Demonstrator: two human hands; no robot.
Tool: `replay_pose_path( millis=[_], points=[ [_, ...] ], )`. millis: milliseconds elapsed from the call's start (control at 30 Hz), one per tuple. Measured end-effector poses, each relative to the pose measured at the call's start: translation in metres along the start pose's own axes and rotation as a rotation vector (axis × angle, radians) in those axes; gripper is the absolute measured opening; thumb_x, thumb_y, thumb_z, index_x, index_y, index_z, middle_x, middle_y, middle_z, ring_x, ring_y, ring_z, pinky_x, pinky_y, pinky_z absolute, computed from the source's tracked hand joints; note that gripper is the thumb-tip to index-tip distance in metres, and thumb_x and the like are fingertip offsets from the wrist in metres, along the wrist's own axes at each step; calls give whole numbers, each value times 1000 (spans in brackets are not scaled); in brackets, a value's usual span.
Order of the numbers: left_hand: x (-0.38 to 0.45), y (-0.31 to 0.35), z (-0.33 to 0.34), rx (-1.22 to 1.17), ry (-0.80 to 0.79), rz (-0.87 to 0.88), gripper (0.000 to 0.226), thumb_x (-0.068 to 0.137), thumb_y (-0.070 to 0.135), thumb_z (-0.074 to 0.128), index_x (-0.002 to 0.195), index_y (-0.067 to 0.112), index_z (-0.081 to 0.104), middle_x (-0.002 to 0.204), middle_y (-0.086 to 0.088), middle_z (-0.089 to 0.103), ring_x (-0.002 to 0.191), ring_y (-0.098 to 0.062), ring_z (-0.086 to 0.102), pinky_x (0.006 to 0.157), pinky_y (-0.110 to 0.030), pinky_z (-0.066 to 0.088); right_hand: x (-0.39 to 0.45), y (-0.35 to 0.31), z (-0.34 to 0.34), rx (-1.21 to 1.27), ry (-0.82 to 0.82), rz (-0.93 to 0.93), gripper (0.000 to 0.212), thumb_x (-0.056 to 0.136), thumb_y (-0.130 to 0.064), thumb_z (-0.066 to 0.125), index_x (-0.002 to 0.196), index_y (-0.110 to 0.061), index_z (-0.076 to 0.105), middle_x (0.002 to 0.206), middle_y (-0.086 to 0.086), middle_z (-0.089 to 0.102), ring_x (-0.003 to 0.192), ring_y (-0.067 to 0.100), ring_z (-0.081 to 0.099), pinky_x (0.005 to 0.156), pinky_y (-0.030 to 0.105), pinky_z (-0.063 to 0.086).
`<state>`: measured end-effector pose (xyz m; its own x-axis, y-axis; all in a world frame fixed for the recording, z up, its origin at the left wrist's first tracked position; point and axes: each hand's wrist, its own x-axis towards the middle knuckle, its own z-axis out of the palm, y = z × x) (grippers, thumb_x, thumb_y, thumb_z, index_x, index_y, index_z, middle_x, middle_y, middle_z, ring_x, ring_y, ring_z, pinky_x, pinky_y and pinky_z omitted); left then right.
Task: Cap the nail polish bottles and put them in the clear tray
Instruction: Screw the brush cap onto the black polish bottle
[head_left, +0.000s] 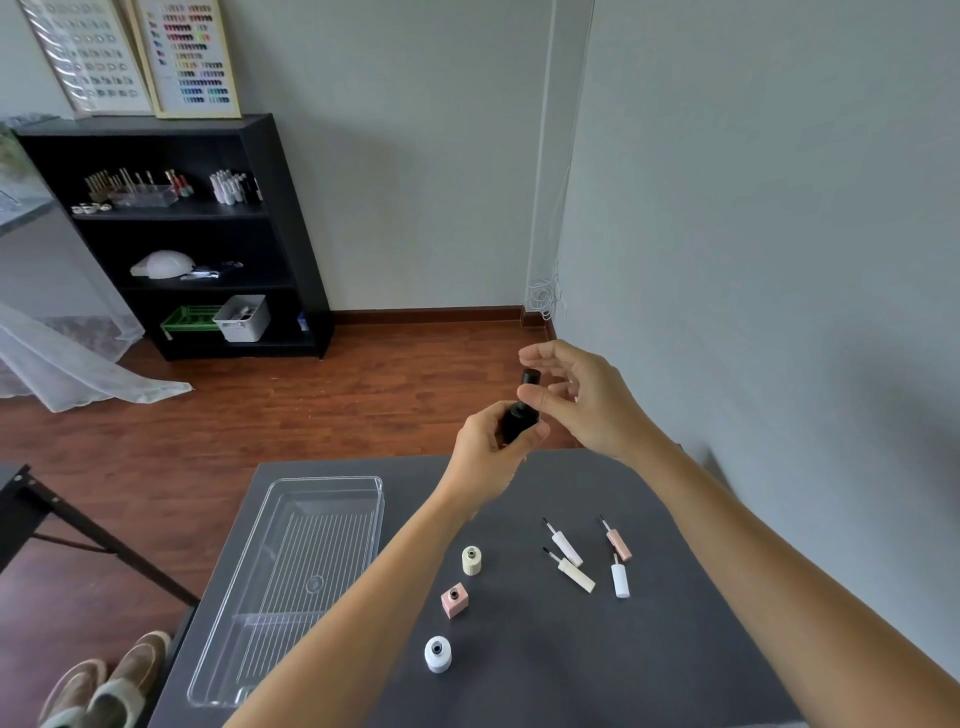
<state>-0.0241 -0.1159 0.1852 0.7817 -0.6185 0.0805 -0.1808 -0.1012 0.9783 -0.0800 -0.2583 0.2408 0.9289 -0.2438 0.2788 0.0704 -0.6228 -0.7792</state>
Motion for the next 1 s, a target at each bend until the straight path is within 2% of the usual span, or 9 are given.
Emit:
replay_pose_path(
  millis=[100, 300, 467, 600, 700, 767, 867, 933, 1000],
  points=[
    [0, -3, 0, -13, 1, -12, 7, 90, 32, 66, 92, 25, 65, 61, 16, 57, 57, -6, 51, 50, -16, 41, -1, -2, 0, 66, -19, 7, 28, 87, -9, 68, 114, -17, 70, 107, -5, 74, 100, 4, 69, 94, 27, 54],
    [-1, -9, 7, 32, 17, 0, 3, 91, 30, 64, 91, 27, 64, 66, 15, 59, 58, -5, 51, 57, -20, 45, -3, 1, 4, -10, 54, 49, 16, 79, -20, 78, 92, -15, 70, 85, 0, 73, 78, 17, 69, 80, 37, 58],
    [-4, -16, 12, 94, 52, 33, 4, 92, 28, 64, 89, 28, 61, 58, 29, 58, 50, 3, 49, 49, -7, 37, -7, 8, 12, -77, 105, 45, 14, 79, -25, 77, 88, -19, 68, 80, -7, 70, 71, 6, 64, 74, 28, 57],
    [-3, -21, 16, 117, 98, 37, 8, 90, 29, 67, 94, 24, 63, 61, 25, 60, 52, 4, 50, 52, -6, 37, -12, 15, 18, -75, 171, 66, 14, 80, -25, 77, 90, -19, 69, 81, -8, 71, 73, 4, 65, 73, 22, 56],
    [-6, -33, 17, 177, 64, -24, 19, 88, 33, 69, 104, 25, 62, 78, 18, 64, 62, 5, 54, 59, -7, 40, -21, 27, 22, -35, 149, 109, 14, 80, -21, 77, 90, -16, 70, 81, -7, 71, 75, 9, 67, 73, 23, 56],
    [-10, -47, 15, 224, 6, -91, 36, 86, 36, 70, 118, 30, 56, 93, 18, 64, 75, 6, 55, 65, -7, 41, -31, 42, 24, -20, 123, 153, 13, 79, -18, 78, 88, -16, 69, 81, -7, 71, 75, 9, 66, 72, 19, 53],
    [-18, -79, 6, 343, -49, -218, 62, 83, 37, 73, 137, 26, 43, 113, 10, 58, 97, -7, 53, 76, -21, 45, -51, 75, 21, -30, 133, 270, 13, 77, -15, 79, 84, -15, 68, 79, -5, 71, 72, 7, 64, 69, 8, 48],
    [-26, -103, -4, 446, -71, -306, 61, 83, 33, 73, 136, 19, 45, 120, 3, 56, 97, -14, 55, 74, -22, 48, -67, 102, 15, -70, 165, 370, 14, 74, -13, 80, 82, -14, 68, 78, -2, 71, 71, 10, 65, 66, 5, 46],
    [-36, -125, -13, 539, -111, -397, 57, 82, 28, 73, 132, 14, 49, 123, -3, 57, 98, -17, 58, 81, -23, 46, -85, 130, 8, -115, 199, 473, 15, 72, -11, 81, 81, -12, 69, 77, 0, 71, 69, 9, 65, 64, 8, 45]
  ],
)
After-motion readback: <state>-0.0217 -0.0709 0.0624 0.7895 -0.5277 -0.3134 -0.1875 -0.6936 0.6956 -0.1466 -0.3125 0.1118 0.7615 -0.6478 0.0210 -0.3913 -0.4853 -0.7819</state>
